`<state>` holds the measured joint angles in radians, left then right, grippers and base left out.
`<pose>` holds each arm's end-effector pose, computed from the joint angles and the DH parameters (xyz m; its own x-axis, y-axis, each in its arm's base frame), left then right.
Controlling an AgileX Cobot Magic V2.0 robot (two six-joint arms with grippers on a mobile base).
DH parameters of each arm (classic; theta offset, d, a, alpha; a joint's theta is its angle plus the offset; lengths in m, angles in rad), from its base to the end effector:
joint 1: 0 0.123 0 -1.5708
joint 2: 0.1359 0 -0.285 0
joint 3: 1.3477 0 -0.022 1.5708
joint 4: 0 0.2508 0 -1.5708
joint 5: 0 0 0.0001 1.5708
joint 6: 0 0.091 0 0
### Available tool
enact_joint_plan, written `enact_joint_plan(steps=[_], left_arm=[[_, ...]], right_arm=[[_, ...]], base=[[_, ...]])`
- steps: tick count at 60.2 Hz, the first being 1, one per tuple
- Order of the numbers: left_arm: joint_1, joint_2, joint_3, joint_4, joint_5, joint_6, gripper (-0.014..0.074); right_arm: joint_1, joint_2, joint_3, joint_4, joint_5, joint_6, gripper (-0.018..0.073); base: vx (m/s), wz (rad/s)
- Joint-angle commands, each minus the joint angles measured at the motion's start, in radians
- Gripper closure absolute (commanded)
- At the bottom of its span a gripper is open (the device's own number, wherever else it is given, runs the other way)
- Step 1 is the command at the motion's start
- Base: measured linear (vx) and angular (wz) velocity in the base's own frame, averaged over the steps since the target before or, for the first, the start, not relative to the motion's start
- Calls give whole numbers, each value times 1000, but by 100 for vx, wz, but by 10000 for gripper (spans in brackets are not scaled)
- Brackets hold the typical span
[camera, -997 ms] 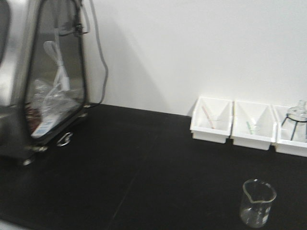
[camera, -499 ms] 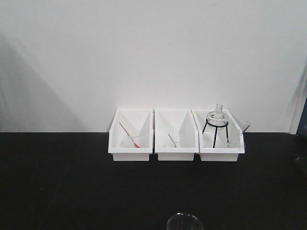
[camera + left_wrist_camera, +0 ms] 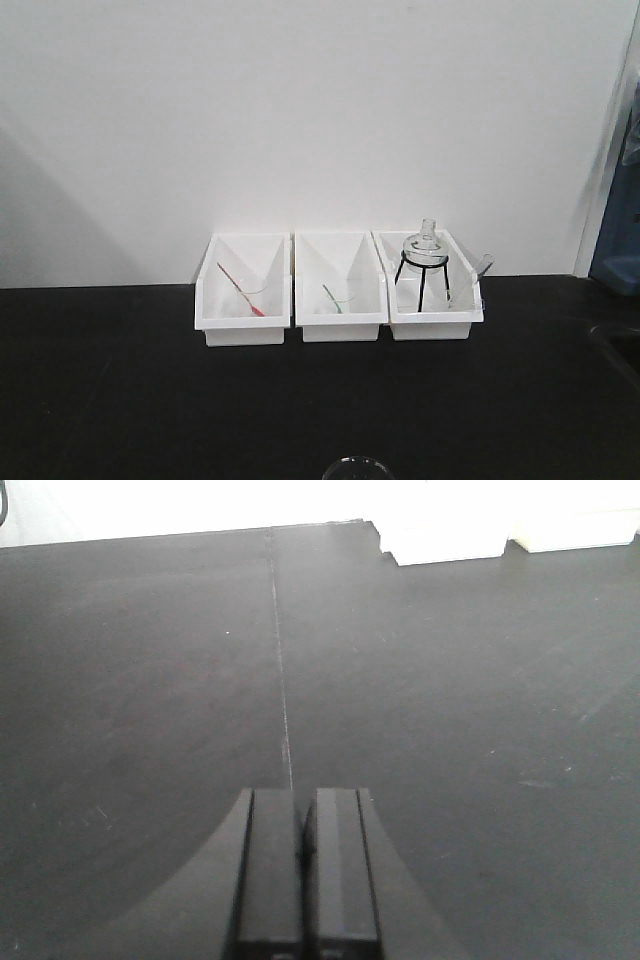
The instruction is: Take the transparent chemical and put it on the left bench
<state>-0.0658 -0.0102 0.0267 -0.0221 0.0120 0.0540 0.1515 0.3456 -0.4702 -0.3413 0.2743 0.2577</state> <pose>0.0566 -0.0038 0.2036 0.0606 0.0280 -0.9978 0.0641 0.9974 0.0319 0.0788 0.0037 0.3248 -0.0424 -0.0787 -0.9960 -0.0640 0.9951 -0.0759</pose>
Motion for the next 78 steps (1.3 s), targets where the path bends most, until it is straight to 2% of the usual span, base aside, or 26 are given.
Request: enact_joint_plan(steps=[1,14,23,33,43,52,58,65,73,78], left_arm=[[-2,-19,16,-1,-78,-8,600],[-2,-19,16,-1,-78,-8,600],[-2,-19,16,-1,-78,-8,600],[-2,-19,16,-1,-78,-8,600],[-2,-19,16,-1,-78,-8,600],[-2,-19,16,-1,-78,-8,600],[-2,-19,16,-1,-78,-8,600],[-2,-19,16,-1,-78,-8,600],[-2,-19,16,-1,-78,-8,600],[-2,-19,16,-1,-78,-8,600]], right_arm=[[-5,8,-27,-13,-76,-7,564],[-5,8,-27,-13,-79,-7,564],[-5,8,-27,-26,-135,-7,564],[-5,22,-27,6,-175,23,564],[-5,183,-27,59,-416,65,564],[-3,434,-32,53,-737,127,562],[-3,623,-34,-14,-951,253,562],[-3,810,-80,-200,-1150,373,562],[-3,988,-179,-370,-1218,495,562],[-3,1056,-217,-416,-1220,527,562]], base=[[0,0],[0,0],[0,0],[0,0],[0,0],[0,0],[0,0],[0,0],[0,0],[0,0]])
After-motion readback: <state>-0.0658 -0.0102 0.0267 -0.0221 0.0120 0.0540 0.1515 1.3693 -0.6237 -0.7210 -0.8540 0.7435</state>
